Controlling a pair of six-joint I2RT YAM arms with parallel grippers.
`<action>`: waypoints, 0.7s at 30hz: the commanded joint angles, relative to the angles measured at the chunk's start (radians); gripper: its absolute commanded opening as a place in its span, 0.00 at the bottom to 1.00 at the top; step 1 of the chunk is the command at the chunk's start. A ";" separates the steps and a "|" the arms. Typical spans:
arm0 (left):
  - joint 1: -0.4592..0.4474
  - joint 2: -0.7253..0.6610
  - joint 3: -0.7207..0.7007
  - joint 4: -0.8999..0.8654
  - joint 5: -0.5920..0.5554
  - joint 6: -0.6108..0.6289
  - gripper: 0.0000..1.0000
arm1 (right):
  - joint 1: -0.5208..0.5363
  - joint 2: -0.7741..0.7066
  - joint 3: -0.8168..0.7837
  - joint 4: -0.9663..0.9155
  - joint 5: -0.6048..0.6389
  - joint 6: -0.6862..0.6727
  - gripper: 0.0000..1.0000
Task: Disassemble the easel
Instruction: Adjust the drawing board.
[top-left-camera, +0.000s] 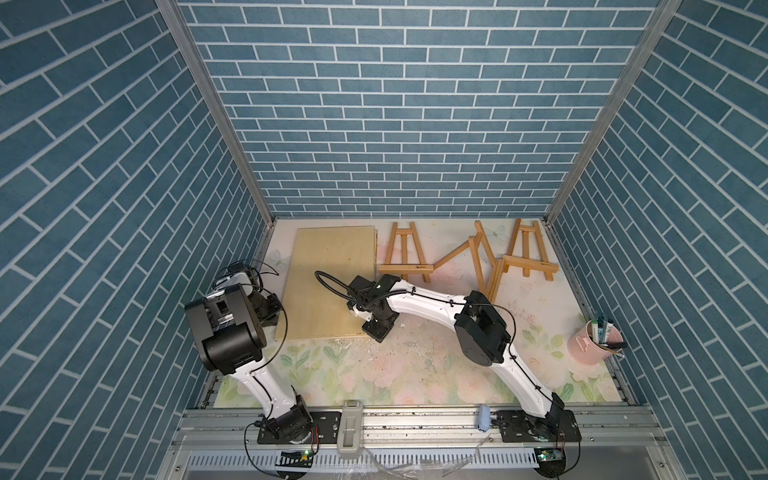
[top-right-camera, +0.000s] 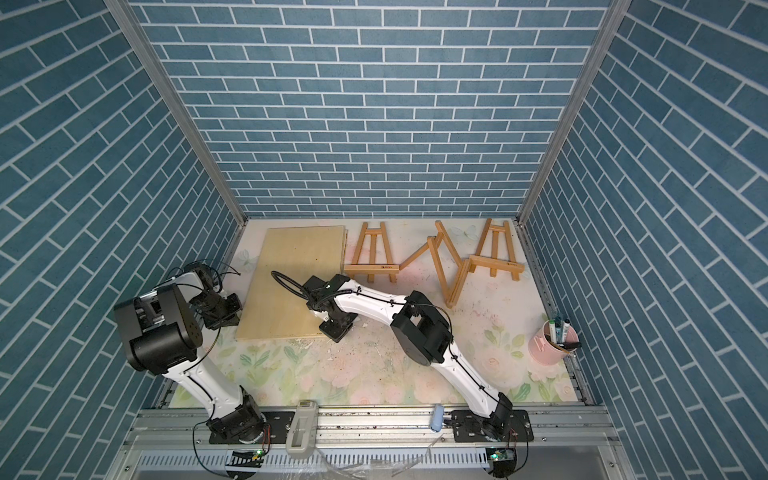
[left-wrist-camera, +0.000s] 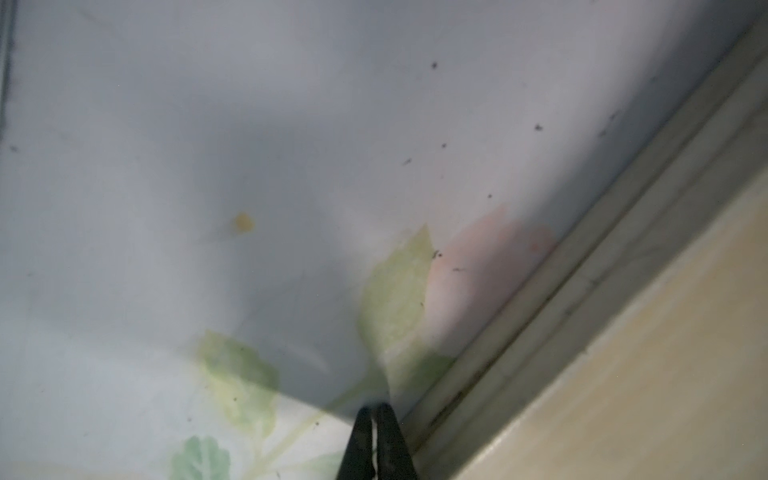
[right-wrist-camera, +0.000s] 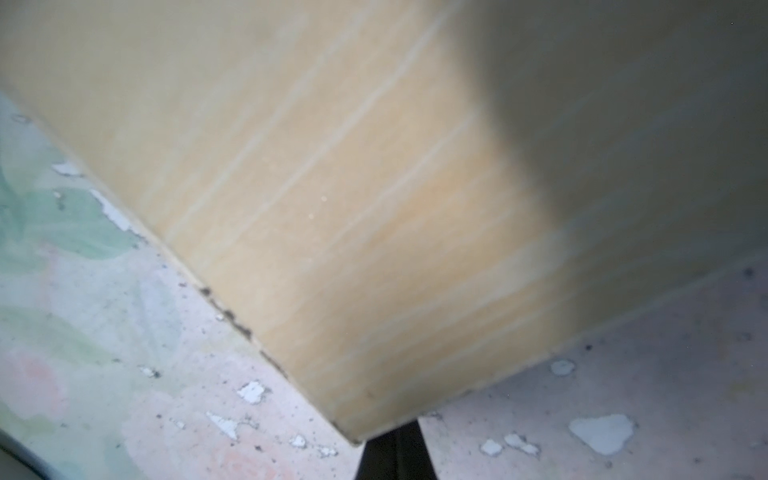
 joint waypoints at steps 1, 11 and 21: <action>-0.028 0.006 -0.004 -0.032 0.062 0.011 0.09 | 0.038 0.012 0.008 0.118 -0.065 0.040 0.01; -0.020 -0.017 -0.001 -0.048 0.000 0.018 0.09 | -0.019 -0.097 -0.195 0.250 -0.034 0.168 0.01; -0.010 -0.042 -0.008 -0.041 -0.036 0.012 0.09 | -0.030 -0.095 -0.223 0.254 -0.048 0.200 0.01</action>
